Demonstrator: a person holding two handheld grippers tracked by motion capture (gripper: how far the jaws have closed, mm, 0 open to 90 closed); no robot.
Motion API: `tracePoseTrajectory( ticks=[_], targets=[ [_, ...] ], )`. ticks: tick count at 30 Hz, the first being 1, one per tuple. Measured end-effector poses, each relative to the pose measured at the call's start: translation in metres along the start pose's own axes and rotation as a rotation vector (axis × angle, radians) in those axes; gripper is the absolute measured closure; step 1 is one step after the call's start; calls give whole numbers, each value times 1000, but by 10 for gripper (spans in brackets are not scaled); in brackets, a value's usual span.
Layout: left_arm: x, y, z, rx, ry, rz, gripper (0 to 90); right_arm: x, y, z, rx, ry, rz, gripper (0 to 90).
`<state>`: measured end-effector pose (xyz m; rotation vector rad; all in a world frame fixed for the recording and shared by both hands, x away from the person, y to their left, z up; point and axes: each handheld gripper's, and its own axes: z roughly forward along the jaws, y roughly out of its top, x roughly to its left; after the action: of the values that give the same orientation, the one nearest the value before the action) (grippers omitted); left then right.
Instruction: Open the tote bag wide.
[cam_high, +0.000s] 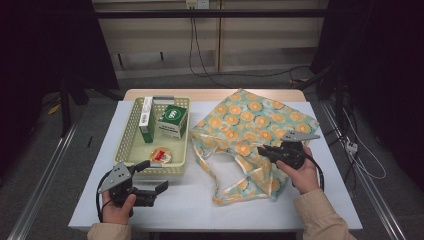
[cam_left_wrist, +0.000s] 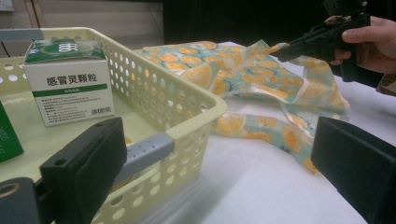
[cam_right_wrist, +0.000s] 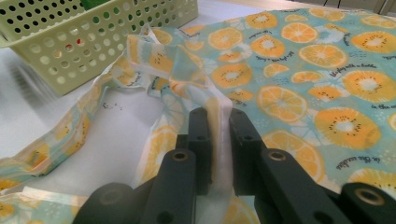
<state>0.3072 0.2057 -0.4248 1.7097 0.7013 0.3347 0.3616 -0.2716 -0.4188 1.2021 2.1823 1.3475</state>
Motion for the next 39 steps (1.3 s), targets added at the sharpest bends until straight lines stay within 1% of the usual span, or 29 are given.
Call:
tracePoseTrajectory(
  ticks=[4, 7, 8, 10, 12, 14, 15, 16, 17, 18, 19, 20, 22, 23, 25, 26, 28, 30, 31, 32, 34, 35, 36, 37, 39],
  targets=[
    [0, 0, 0, 1, -1, 5, 33, -8, -2, 2, 4, -26, 2, 818],
    [0, -1, 0, 5, -2, 5, 33, -15, -3, 5, 11, -43, 14, 818],
    [0, 0, 0, 8, -1, 12, 33, -17, -4, 6, 9, -48, 20, 818],
    [-1, 0, 0, 2, -1, 4, 33, -21, -4, 10, 20, -56, 20, 818],
    [-1, 0, 0, 5, 0, 8, 33, -25, -6, 14, 35, -82, 19, 815],
    [-1, 0, 0, 4, 1, 7, 33, -31, -8, 16, 42, -128, 47, 803],
    [-1, 0, 0, 3, 2, 6, 33, -34, -9, 17, 49, -152, 54, 797],
    [-2, -1, 0, 4, 0, 2, 33, -36, -10, 18, 58, -173, 53, 784],
    [-2, -1, 1, 6, -1, 1, 33, -38, -11, 19, 63, -178, 58, 756],
    [-2, -1, 1, 7, -2, 4, 33, -39, -12, 19, 72, -174, 69, 711],
    [-2, -1, 1, 8, -3, 6, 33, -39, -12, 20, 89, -182, 73, 640],
    [-2, 0, 1, 10, -4, 12, 33, -38, -13, 21, 106, -188, 59, 590],
    [-2, 0, 1, 12, -4, 22, 33, -34, -12, 20, 111, -191, 45, 541],
    [-2, 0, 1, 9, -5, 17, 33, -32, -10, 20, 101, -181, 43, 514],
    [-2, 0, 1, 9, -5, 17, 33, -26, -7, 18, 90, -166, 27, 489],
    [-3, 0, 1, 8, -5, 14, 33, -22, -5, 18, 92, -160, 11, 467],
    [-3, 0, 1, 8, -5, 14, 33, -14, 0, 16, 74, -134, -21, 430],
    [-3, 0, 1, 7, -4, 13, 33, -4, 5, 14, 64, -119, -51, 425],
    [-3, 0, 1, 6, -6, 14, 33, 1, 8, 14, 61, -100, -69, 430],
    [-3, 0, 0, 10, -6, 21, 33, 6, 10, 15, 61, -71, -86, 445],
    [-3, 0, 0, 5, -6, 12, 33, 19, 11, 18, 79, 4, -115, 499],
    [-3, 0, 0, 7, -5, 12, 33, 25, 11, 20, 87, 45, -123, 513],
    [-3, 1, 0, 9, -6, 19, 33, 31, 11, 23, 88, 75, -126, 525],
    [-3, 0, 0, 10, -7, 19, 33, 37, 11, 26, 92, 88, -135, 545],
    [-3, 0, 1, 12, -8, 20, 33, 47, 9, 32, 110, 95, -152, 557]
  ],
)
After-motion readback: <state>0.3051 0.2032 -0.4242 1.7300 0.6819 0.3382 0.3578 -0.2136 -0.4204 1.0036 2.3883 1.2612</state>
